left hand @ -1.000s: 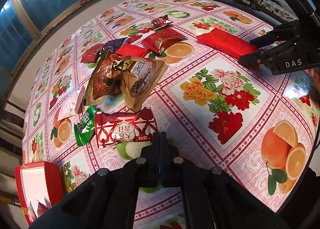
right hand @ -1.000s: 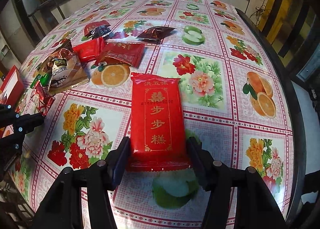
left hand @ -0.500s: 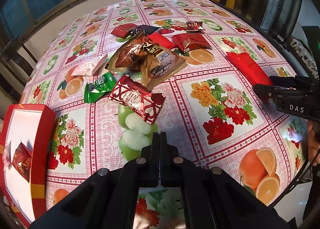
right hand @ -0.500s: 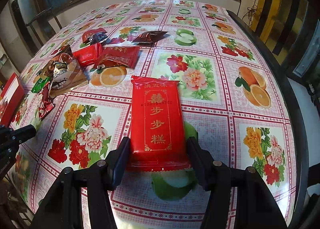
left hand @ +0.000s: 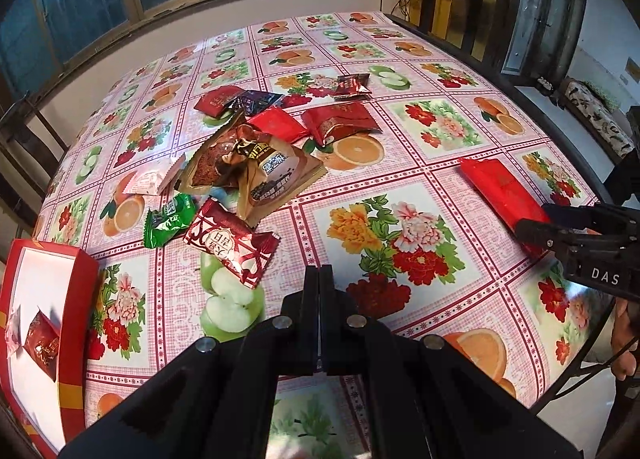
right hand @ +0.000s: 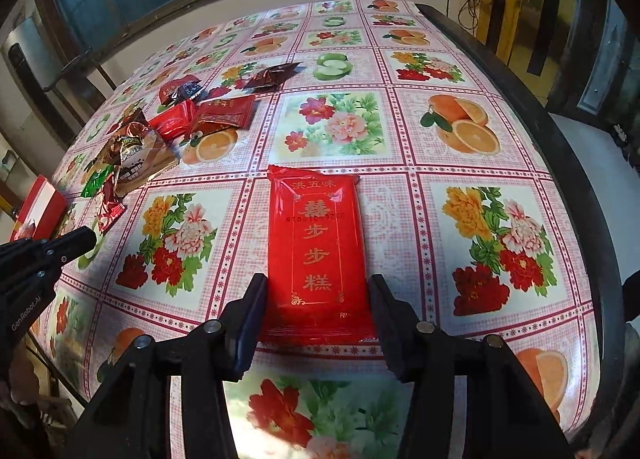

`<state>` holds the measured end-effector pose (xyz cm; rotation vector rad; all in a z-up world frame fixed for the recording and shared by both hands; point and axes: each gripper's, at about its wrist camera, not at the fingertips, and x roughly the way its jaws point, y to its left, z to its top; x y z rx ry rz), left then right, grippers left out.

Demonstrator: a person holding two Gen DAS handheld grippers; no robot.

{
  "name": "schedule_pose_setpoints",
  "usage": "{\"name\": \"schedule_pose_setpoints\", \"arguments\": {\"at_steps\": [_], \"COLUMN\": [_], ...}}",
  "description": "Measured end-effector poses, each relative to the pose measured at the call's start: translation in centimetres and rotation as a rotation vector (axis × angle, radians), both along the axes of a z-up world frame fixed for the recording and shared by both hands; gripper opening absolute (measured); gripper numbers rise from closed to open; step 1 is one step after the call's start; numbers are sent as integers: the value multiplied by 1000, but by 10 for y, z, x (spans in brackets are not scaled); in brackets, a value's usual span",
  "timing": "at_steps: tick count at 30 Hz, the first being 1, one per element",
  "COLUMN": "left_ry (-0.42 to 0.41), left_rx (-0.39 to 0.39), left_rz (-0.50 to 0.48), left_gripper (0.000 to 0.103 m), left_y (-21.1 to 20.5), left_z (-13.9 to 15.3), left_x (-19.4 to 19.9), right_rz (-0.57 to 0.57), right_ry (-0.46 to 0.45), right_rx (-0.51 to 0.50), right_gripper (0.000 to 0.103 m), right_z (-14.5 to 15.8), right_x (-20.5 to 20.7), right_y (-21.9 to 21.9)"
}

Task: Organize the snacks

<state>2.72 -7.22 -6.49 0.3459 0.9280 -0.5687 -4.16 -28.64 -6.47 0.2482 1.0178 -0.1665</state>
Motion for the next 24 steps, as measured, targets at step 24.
{"name": "schedule_pose_setpoints", "arguments": {"at_steps": [24], "left_ry": [-33], "left_rx": [1], "left_rz": [-13], "left_gripper": [0], "left_y": [-17], "left_z": [10], "left_x": [-13], "right_rz": [-9], "right_ry": [-78], "right_rx": [197], "right_gripper": [53], "right_z": [6], "right_x": [-28], "right_y": [-15]}}
